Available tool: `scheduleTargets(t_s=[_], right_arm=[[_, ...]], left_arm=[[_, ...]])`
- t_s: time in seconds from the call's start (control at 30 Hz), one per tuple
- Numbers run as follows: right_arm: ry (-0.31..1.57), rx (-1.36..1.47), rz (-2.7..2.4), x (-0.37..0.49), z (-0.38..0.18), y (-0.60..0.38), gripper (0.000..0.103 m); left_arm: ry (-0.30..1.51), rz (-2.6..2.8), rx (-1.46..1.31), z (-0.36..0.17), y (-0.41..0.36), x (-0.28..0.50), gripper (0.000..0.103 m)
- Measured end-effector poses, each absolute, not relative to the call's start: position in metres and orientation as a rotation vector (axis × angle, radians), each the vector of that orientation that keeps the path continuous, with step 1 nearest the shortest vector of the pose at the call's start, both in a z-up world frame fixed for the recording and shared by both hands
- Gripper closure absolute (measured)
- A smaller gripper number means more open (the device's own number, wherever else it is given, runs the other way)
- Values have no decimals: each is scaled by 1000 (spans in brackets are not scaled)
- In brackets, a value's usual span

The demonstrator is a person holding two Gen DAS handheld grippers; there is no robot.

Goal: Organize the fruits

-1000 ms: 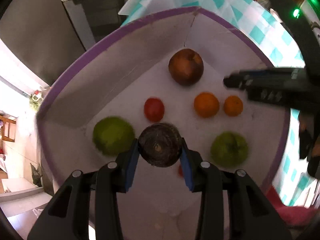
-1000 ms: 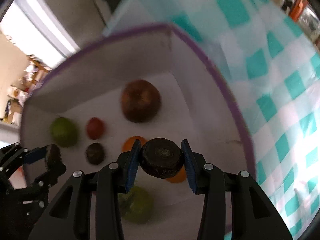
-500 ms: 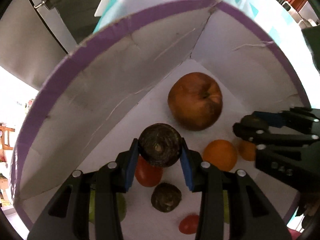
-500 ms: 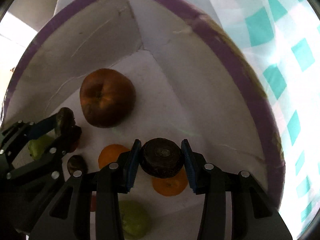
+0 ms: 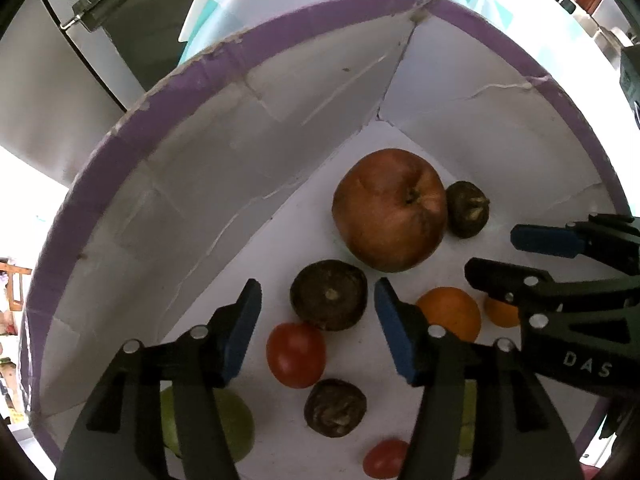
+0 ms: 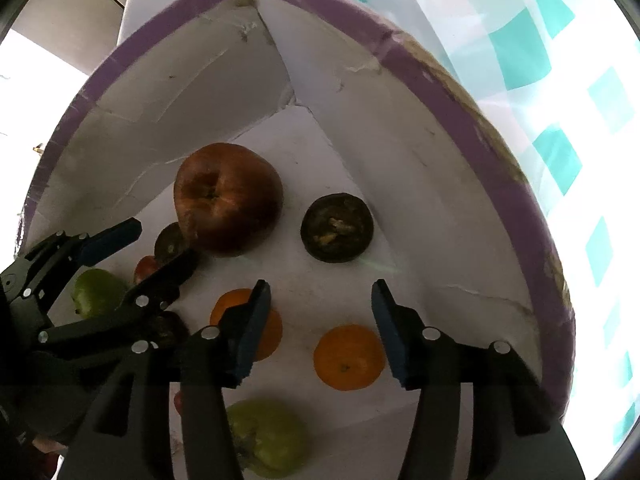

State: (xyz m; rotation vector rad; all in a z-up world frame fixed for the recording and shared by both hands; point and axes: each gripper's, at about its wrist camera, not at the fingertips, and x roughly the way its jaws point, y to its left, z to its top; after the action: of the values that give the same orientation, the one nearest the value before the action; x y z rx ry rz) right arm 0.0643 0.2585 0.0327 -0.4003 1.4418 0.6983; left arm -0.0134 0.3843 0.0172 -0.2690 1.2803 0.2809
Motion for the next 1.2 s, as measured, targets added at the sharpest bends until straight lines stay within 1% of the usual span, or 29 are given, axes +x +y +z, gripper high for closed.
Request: scheduleTargets(t_s=[0.07, 0.13, 0.2, 0.23, 0.3, 0.37, 0.4, 0.47, 0.5, 0.53, 0.7, 0.77, 0.9, 1.07, 1.13, 1.2], right_arm=[[1441, -394, 699, 65, 34, 256, 51], [1439, -384, 706, 65, 37, 253, 50], [1429, -382, 712, 62, 40, 251, 45], [1423, -389, 714, 68, 39, 254, 44], [1409, -413, 716, 62, 43, 251, 38], [1394, -426, 720, 55, 45, 249, 33], [1386, -439, 727, 51, 48, 248, 30], [1357, -469, 754, 41, 56, 244, 25], [1340, -482, 763, 37, 60, 242, 19], [1314, -494, 770, 32, 67, 240, 17], [1227, -489, 833, 7, 100, 235, 16], [1179, -475, 862, 2, 114, 232, 16], [1058, -436, 911, -6, 142, 241, 16], [833, -424, 952, -27, 201, 236, 16], [711, -396, 949, -35, 224, 227, 16], [634, -382, 926, -42, 236, 221, 16]], left_arm=[[1275, 301, -273, 21, 384, -12, 34], [1266, 324, -297, 23, 387, -16, 29], [1267, 332, -336, 25, 392, -24, 26], [1270, 337, -362, 26, 395, -28, 23], [1264, 360, -384, 31, 397, -36, 17], [1229, 397, -385, 43, 397, -50, 6], [1214, 402, -393, 47, 396, -55, 4], [1174, 429, -398, 61, 389, -70, 3], [1159, 441, -391, 67, 385, -75, 3], [1124, 466, -373, 80, 377, -85, 3], [998, 509, -338, 130, 347, -127, 3], [963, 563, -297, 157, 337, -141, 3], [899, 665, -249, 194, 333, -163, 2], [788, 769, -297, 235, 335, -188, 2], [761, 802, -330, 242, 337, -194, 2], [756, 818, -359, 244, 338, -199, 2]])
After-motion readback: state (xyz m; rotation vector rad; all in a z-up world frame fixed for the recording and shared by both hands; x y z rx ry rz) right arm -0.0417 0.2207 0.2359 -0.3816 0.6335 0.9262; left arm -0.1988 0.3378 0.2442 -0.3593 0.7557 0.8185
